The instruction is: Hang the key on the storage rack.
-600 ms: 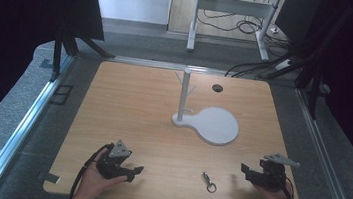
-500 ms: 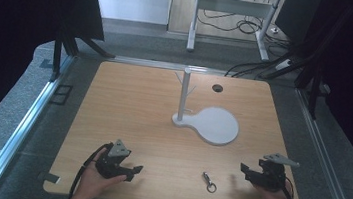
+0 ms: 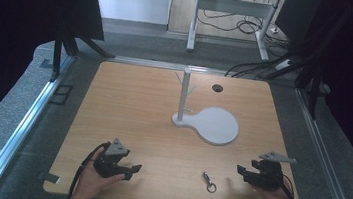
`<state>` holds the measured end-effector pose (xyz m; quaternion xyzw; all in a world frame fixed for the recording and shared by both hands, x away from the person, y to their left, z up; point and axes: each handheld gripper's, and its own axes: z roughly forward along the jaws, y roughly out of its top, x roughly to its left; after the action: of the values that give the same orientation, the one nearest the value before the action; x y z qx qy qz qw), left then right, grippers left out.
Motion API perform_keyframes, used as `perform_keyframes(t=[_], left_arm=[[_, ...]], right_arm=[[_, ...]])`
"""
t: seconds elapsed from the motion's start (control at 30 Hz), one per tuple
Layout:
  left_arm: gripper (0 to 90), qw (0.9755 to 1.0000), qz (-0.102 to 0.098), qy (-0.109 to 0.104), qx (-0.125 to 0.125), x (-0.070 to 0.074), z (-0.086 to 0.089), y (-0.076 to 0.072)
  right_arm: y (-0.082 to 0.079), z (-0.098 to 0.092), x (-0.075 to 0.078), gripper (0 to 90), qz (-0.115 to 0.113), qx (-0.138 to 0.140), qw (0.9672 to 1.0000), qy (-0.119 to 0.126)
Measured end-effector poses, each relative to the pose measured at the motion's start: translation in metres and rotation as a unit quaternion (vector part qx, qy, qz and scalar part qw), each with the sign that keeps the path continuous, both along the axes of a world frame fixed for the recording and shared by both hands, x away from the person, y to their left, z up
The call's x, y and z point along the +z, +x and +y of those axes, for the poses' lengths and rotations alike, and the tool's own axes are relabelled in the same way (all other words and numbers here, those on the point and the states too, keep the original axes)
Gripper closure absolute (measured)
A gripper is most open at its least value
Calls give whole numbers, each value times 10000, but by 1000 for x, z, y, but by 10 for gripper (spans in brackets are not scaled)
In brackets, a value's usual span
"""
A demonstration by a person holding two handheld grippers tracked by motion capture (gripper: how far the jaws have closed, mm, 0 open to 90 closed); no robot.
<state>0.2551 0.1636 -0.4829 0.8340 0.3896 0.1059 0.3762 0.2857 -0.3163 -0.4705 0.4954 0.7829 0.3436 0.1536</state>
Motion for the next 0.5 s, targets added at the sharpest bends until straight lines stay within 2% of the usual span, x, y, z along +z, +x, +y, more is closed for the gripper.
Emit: perform_keyframes(t=[0.1,0.2,0.3,0.37,0.4,0.43,0.47,0.5], left_arm=[[287,10000,-8,-39,-11,1,0,0],[287,10000,-32,-53,-25,3,1,-1],[287,10000,-49,-69,-37,3,1,-1],[287,9999,-49,-84,-44,4,1,-2],[287,9999,-49,-84,-47,4,1,-2],[287,9999,-49,-84,-47,4,1,-2],[287,9999,-55,-89,-44,4,2,-2],[287,9999,-55,-89,-44,4,2,-2]], right_arm=[[0,3,7,352,63,96,9999,-94],[3,12,24,400,236,277,9989,-306],[5,18,31,423,364,370,9978,-412],[8,28,39,446,591,565,9947,-628],[9,32,41,451,658,653,9933,-686],[9,32,41,451,658,653,9933,-686],[11,39,45,455,802,805,9903,-797],[11,39,45,455,802,805,9903,-797]])
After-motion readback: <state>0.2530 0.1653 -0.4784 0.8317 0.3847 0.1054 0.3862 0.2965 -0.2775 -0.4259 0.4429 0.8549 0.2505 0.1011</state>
